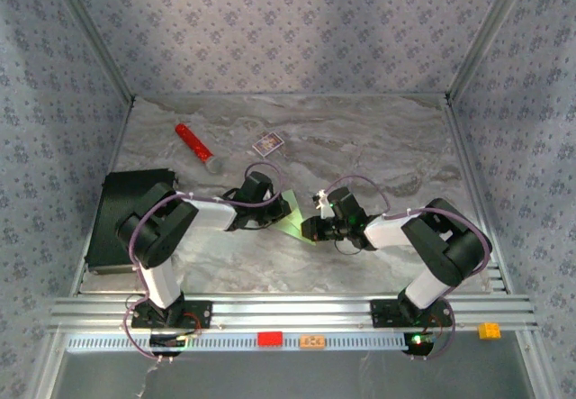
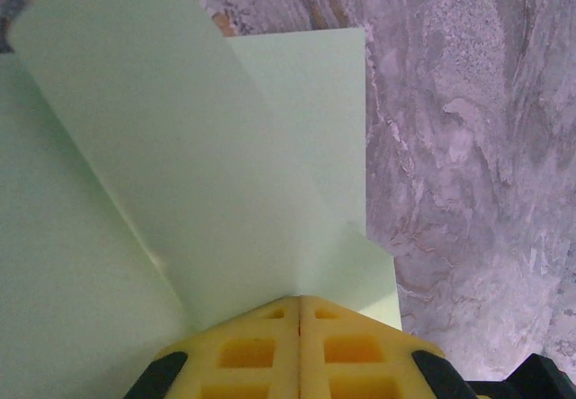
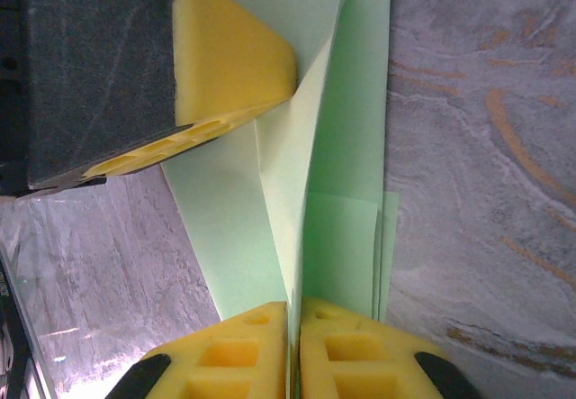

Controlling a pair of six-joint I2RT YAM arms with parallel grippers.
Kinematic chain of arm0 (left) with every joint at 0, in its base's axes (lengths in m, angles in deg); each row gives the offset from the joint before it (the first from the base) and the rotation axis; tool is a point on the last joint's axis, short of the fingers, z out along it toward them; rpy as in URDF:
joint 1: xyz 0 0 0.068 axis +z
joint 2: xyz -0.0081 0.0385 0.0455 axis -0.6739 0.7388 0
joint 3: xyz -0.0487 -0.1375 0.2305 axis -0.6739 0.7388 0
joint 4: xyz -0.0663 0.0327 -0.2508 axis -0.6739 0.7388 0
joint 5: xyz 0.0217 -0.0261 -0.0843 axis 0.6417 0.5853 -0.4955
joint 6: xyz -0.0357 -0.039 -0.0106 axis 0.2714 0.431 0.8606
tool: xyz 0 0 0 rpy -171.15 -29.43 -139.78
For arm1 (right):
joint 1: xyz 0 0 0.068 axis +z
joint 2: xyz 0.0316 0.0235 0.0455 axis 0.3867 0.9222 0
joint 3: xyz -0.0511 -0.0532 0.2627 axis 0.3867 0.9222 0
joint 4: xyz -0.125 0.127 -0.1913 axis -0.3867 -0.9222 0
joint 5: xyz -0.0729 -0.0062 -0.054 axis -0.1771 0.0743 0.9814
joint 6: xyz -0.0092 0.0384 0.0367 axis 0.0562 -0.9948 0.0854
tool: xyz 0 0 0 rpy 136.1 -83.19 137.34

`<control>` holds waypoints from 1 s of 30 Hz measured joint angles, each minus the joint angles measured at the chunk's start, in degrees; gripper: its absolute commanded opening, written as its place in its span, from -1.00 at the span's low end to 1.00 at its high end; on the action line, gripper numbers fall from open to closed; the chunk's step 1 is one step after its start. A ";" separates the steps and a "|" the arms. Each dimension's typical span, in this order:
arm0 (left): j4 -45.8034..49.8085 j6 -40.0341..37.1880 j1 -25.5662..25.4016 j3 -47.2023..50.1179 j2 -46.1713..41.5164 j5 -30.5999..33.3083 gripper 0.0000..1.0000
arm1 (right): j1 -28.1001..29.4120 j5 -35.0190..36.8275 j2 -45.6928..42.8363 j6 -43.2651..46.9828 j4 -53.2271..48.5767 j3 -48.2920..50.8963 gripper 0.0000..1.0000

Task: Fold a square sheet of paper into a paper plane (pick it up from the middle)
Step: Fourth fold the wing at the center of the table.

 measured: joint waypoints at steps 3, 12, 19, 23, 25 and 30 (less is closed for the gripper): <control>0.39 -0.44 0.00 -0.55 0.11 -0.15 -0.90 | -0.02 -0.15 0.00 -0.48 -0.09 -0.09 -0.67; 0.61 -1.49 -0.04 -1.05 0.85 -0.17 -0.91 | -0.46 -1.86 -0.04 -2.40 -1.27 -0.98 -0.56; 0.57 -1.92 -0.04 -1.18 1.05 -0.24 -0.91 | -0.70 -2.29 -0.63 -3.41 -2.60 -1.25 -0.52; 0.55 -1.97 -0.04 -1.18 1.05 -0.28 -0.91 | -0.76 -2.32 -1.18 -3.45 -5.18 -1.99 -0.51; 0.55 -2.05 -0.04 -1.18 1.05 -0.35 -0.91 | -0.79 -2.32 -1.18 -3.45 -6.14 -2.45 -0.50; 0.55 -2.08 -0.04 -1.18 1.05 -0.37 -0.91 | -1.03 -2.32 -1.18 -3.52 -7.48 -3.15 -0.52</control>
